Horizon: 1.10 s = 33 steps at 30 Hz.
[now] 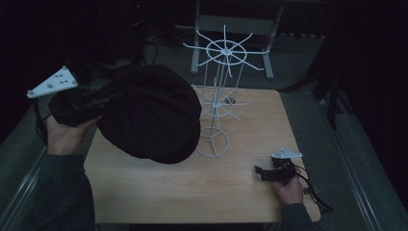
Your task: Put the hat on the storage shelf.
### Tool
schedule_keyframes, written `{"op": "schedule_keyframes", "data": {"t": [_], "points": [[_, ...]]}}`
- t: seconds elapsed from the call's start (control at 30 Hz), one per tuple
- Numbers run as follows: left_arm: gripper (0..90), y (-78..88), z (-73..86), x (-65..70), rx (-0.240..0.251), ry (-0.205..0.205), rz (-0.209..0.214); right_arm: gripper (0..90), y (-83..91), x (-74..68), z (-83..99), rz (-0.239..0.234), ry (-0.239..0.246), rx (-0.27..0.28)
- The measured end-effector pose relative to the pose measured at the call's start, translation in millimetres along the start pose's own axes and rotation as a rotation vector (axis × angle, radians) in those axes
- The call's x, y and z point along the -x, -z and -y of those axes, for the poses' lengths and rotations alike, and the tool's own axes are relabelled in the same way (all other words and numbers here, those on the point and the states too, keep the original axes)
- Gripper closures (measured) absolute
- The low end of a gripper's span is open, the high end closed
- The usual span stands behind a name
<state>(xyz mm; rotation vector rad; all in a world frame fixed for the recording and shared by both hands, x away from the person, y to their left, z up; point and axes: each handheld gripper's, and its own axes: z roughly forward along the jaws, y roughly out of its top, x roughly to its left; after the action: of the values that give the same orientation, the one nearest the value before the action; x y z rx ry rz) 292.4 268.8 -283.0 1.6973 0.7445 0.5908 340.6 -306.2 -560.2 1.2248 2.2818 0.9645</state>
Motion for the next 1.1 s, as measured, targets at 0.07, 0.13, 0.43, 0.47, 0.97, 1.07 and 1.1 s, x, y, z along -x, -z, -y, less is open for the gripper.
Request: {"op": "schedule_keyframes", "data": {"t": [0.07, 0.13, 0.43, 0.47, 0.97, 1.07, 1.1], "points": [[72.0, -0.2, -0.8, 0.4, 0.007, 0.0, 0.007, 12.8, 0.0, 0.0, 0.0, 0.0, 0.0, 0.0], [72.0, -0.5, -1.4, 0.5, 0.013, 0.0, 0.012, 12.8, 0.0, 0.0, 0.0, 0.0, 0.0, 0.0], [72.0, -3.8, -3.3, -0.4, 0.041, -0.003, 0.033, 12.8, 0.0, 0.0, 0.0, 0.0, 0.0, 0.0], [72.0, -4.0, -3.3, -0.9, 0.046, -0.001, 0.038, 12.8, 0.0, 0.0, 0.0, 0.0, 0.0, 0.0], [71.9, -8.5, -11.0, -2.2, 0.109, 0.008, 0.101, 12.8, 0.0, 0.0, 0.0, 0.0, 0.0, 0.0], [71.8, -10.1, -13.0, -1.7, 0.116, 0.009, 0.112, 12.8, 0.0, 0.1, 0.0, 0.0, 0.001, 0.0], [71.8, -10.6, -13.7, -1.5, 0.118, 0.01, 0.115, 12.8, 0.0, 0.0, 0.0, 0.0, 0.0, 0.0]]}}
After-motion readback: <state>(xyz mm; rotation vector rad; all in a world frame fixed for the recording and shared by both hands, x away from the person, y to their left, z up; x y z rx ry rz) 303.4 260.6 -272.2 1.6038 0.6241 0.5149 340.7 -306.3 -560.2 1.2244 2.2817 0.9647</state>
